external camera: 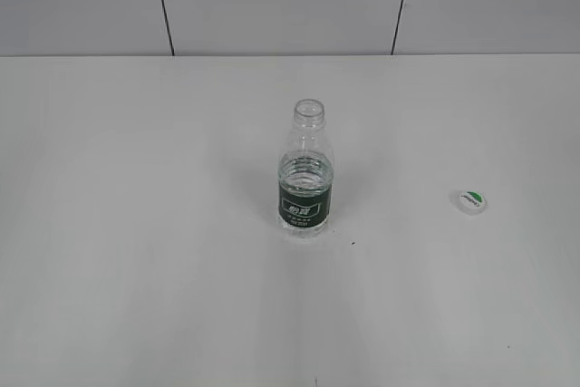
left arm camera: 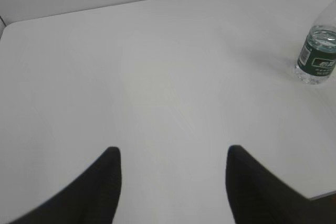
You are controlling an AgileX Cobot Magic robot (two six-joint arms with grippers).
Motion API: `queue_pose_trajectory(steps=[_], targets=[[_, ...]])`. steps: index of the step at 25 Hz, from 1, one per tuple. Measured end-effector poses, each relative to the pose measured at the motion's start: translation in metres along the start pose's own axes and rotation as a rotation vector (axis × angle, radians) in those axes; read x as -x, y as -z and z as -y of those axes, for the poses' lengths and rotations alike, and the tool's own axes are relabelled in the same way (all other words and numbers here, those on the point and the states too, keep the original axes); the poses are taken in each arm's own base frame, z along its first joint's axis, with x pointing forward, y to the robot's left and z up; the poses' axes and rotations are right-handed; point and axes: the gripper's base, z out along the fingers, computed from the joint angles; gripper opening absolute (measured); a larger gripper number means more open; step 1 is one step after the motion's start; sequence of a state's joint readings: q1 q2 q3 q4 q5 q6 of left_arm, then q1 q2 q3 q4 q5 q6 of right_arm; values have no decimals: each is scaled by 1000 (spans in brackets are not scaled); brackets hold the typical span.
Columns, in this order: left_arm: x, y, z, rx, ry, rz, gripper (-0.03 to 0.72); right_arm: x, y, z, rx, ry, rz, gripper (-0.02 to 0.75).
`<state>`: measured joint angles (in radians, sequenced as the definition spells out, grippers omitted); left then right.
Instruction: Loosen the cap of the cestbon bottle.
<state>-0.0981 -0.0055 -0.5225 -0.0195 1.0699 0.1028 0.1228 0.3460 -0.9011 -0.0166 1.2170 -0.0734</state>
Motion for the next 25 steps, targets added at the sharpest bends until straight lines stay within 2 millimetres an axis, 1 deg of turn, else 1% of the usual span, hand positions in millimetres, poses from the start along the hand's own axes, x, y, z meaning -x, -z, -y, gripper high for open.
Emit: queue_pose_trajectory(steps=[2, 5, 8, 12, 18, 22, 25], targets=[[0, 0, 0, 0, 0, -1, 391, -10, 4, -1, -3, 1, 22, 590], [-1, 0, 0, 0, 0, -3, 384, -32, 2, -2, -5, 6, 33, 590], [-1, 0, 0, 0, 0, -3, 381, -57, -5, -4, -5, 12, 35, 590], [-1, 0, 0, 0, 0, -3, 381, -82, -15, -7, -8, 18, 72, 590], [-1, 0, 0, 0, 1, -3, 381, -91, -31, -8, -5, 45, 76, 590], [-1, 0, 0, 0, 1, -3, 381, -90, -33, -9, 1, 54, 83, 585], [-1, 0, 0, 0, 1, -3, 381, -90, -33, -9, 1, 53, 87, 561]])
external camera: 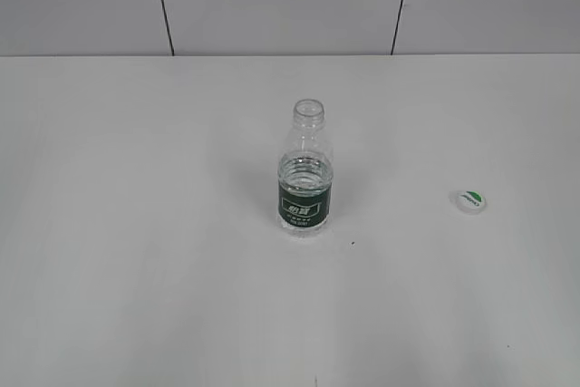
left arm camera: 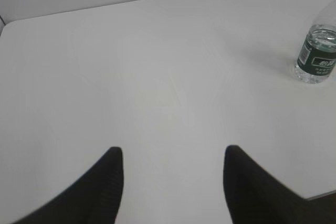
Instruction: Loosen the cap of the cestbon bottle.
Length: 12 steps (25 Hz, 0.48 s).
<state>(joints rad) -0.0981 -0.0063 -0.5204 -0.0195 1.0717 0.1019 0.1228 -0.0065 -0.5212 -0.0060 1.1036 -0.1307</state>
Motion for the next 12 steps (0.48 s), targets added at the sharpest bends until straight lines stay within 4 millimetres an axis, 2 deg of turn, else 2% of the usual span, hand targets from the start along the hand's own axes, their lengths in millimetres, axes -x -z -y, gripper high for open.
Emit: queue_pose_trajectory(steps=[5, 12], targets=[[0, 0, 0, 0, 0, 0, 381, 0, -1, -1, 5, -3, 3, 525], [0, 0, 0, 0, 0, 0, 381, 0, -1, -1, 5, -2, 4, 522]])
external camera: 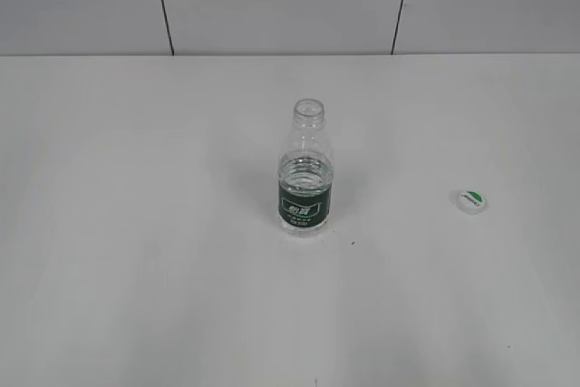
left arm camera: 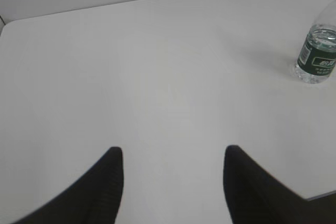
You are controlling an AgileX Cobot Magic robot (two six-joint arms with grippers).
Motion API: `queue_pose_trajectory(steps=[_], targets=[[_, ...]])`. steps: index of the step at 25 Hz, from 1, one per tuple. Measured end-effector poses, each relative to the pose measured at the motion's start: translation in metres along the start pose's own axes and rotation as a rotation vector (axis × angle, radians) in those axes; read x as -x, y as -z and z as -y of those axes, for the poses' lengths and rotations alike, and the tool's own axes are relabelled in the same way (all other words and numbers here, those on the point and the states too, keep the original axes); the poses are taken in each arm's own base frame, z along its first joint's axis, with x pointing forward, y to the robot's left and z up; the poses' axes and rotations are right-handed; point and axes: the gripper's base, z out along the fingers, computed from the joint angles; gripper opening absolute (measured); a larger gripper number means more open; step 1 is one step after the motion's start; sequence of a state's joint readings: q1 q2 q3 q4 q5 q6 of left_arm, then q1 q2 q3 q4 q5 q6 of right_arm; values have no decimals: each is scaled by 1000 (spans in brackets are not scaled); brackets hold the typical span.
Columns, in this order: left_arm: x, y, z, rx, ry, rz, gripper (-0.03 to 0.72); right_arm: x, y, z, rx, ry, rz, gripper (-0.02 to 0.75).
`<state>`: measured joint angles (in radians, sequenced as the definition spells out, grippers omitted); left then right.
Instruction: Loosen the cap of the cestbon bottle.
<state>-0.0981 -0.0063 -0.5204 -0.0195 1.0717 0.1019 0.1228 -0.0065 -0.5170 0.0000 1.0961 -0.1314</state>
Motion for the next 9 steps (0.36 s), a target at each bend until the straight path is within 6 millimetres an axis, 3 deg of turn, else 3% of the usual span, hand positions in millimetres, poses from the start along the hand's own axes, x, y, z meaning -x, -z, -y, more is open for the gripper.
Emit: queue_pose_trajectory(steps=[9], targets=[[0, 0, 0, 0, 1, 0, 381, 0, 0, 0, 0, 0, 0, 521]])
